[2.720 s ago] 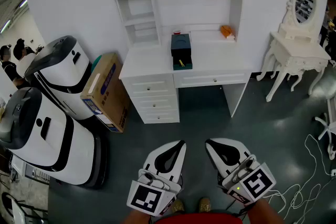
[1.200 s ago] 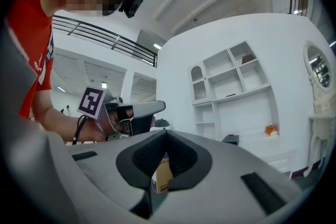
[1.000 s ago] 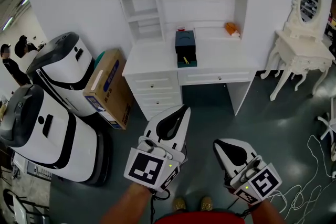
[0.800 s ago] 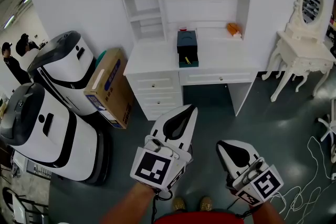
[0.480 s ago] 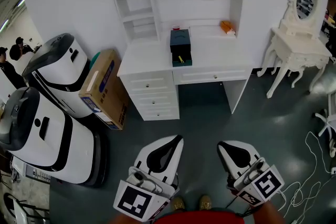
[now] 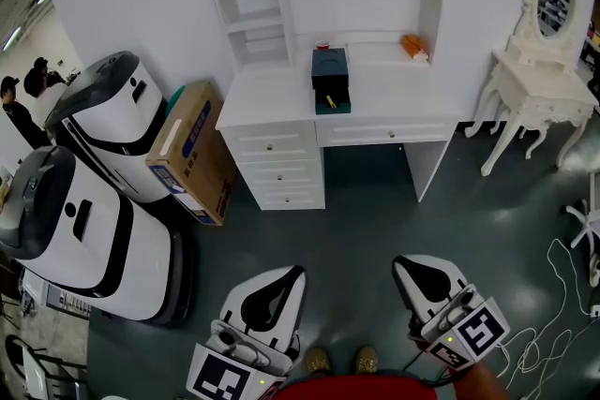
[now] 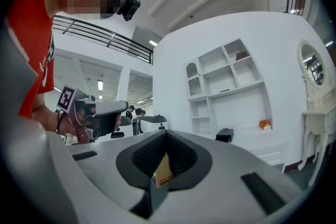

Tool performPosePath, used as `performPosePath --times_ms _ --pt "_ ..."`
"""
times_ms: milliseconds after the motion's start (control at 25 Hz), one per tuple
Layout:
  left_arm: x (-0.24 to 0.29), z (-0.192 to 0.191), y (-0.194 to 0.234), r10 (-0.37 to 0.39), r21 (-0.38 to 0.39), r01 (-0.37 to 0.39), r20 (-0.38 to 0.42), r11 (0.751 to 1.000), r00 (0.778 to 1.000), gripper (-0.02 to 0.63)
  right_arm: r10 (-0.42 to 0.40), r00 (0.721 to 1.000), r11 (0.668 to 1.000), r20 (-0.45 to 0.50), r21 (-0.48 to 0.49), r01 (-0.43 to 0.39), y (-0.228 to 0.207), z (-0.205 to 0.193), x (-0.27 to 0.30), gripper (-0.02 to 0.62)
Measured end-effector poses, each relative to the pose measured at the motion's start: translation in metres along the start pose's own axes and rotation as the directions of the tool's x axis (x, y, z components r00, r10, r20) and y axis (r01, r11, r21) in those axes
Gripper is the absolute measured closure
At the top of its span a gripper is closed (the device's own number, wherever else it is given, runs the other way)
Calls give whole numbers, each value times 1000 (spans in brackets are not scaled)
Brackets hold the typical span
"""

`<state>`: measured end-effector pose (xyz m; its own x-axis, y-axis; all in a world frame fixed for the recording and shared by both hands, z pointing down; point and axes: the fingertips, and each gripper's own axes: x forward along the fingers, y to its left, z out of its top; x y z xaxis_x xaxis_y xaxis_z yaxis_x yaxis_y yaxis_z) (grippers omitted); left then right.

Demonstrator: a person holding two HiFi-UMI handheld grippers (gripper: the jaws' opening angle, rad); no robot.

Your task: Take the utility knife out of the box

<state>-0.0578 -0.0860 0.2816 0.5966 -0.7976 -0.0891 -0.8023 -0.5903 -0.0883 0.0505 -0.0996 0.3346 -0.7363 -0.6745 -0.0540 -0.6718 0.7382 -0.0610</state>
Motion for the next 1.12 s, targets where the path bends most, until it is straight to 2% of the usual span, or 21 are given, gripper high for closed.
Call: performPosePath --times_ms 760,1120 --pt "-18 -10 7 29 10 -29 -37 1000 999 575 -6 1000 1000 0 1 6 1 0 -3 588" --pt "5 -14 21 97 -20 -96 38 995 995 575 0 1000 1000 7 -2 0 5 2 2 588"
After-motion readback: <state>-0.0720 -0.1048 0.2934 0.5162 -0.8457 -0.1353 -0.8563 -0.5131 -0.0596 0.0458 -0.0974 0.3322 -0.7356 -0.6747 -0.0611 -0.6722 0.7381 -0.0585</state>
